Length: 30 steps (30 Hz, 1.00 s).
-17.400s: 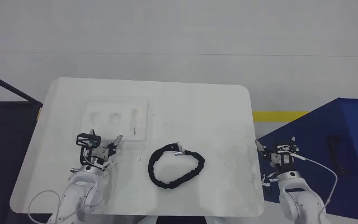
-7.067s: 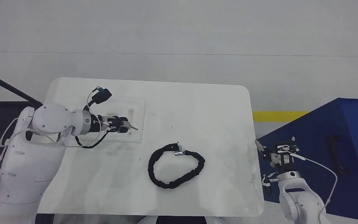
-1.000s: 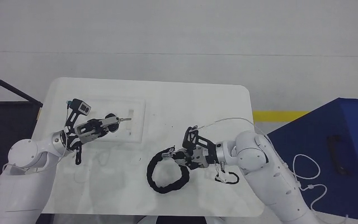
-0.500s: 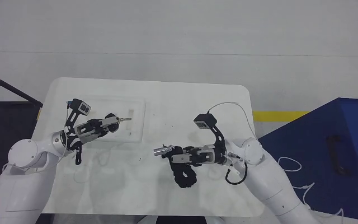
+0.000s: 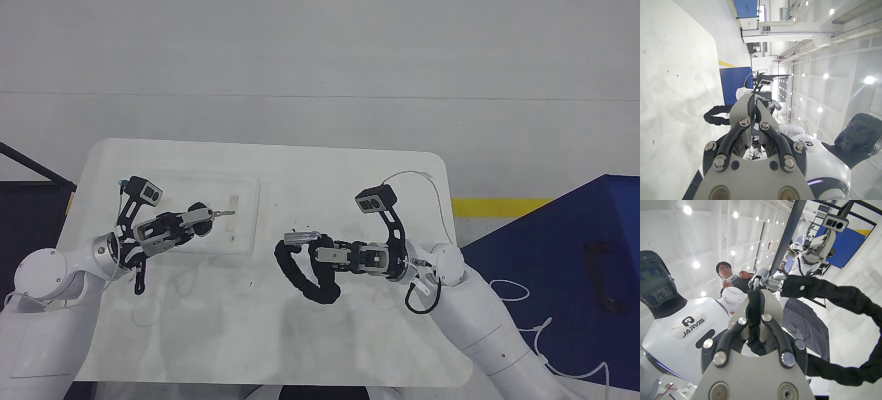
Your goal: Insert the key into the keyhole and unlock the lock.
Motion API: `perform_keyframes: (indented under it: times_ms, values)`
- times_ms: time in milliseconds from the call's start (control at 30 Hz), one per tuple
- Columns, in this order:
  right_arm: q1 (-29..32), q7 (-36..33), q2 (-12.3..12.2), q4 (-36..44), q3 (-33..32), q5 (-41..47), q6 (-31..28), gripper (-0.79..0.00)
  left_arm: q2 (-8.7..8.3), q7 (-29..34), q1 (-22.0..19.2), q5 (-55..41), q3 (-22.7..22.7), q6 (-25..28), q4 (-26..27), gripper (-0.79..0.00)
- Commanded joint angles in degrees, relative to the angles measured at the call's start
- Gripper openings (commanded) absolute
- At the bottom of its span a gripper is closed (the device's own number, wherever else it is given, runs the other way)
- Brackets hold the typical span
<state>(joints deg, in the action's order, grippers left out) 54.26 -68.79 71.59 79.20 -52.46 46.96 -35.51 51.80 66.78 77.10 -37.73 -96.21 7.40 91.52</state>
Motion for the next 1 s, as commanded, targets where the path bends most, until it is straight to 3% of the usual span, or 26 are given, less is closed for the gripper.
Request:
perform_keyframes:
  times_ms: [0,633,767,967]
  values:
    - [0.00,0.00,0.00,0.00,0.00,0.01,0.00,-0.785,0.00,0.00,0.00,0.00,0.00,0.00,0.00,-0.785]
    - [0.00,0.00,0.00,0.00,0.00,0.01,0.00,-0.785,0.00,0.00,0.00,0.00,0.00,0.00,0.00,-0.785]
    - [1.38,11.45,-0.45,0.40,-1.46,-14.60,2.09,-0.785,0.03,-4.09,1.19,5.36,-0.14,3.80,3.26,-0.785]
    - [4.04,18.94,-0.93,3.07,-2.47,-26.61,3.98,-0.785,0.09,-6.62,6.43,6.79,-2.30,7.27,9.60,-0.785]
